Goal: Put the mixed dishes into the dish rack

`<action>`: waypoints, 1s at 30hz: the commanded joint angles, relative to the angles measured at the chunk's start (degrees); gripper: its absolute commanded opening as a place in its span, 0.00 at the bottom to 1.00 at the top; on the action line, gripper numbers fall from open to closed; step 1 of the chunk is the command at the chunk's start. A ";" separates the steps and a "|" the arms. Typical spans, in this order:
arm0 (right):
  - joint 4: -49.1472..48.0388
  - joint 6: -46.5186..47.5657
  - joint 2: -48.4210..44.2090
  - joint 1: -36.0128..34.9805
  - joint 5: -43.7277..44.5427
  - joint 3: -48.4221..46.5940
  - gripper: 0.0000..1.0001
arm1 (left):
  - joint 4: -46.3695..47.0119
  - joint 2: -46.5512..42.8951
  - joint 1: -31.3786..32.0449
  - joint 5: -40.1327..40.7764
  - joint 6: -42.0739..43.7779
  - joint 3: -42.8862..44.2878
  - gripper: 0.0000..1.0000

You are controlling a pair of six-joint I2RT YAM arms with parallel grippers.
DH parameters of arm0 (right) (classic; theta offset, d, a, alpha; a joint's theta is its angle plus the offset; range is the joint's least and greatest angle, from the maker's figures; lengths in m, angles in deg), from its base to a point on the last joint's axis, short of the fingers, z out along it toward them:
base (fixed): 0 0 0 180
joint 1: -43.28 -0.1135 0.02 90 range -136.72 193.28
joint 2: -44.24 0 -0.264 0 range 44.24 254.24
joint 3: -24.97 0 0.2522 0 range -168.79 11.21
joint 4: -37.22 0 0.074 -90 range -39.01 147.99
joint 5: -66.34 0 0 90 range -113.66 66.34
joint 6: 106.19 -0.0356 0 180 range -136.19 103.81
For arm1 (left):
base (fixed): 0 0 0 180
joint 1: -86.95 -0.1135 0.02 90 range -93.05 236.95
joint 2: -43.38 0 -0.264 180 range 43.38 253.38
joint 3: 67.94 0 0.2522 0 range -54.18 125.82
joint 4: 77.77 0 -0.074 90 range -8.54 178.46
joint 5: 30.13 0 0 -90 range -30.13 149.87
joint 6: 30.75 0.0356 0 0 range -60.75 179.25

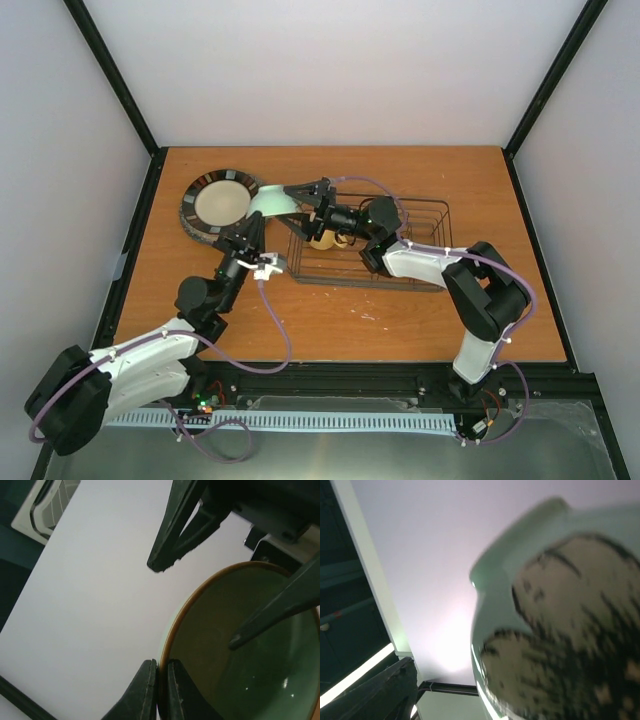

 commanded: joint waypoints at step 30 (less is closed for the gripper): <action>-13.65 -4.66 2.73 6.07 7.14 -5.30 0.03 | 12.09 6.85 12.34 7.39 7.16 0.55 0.01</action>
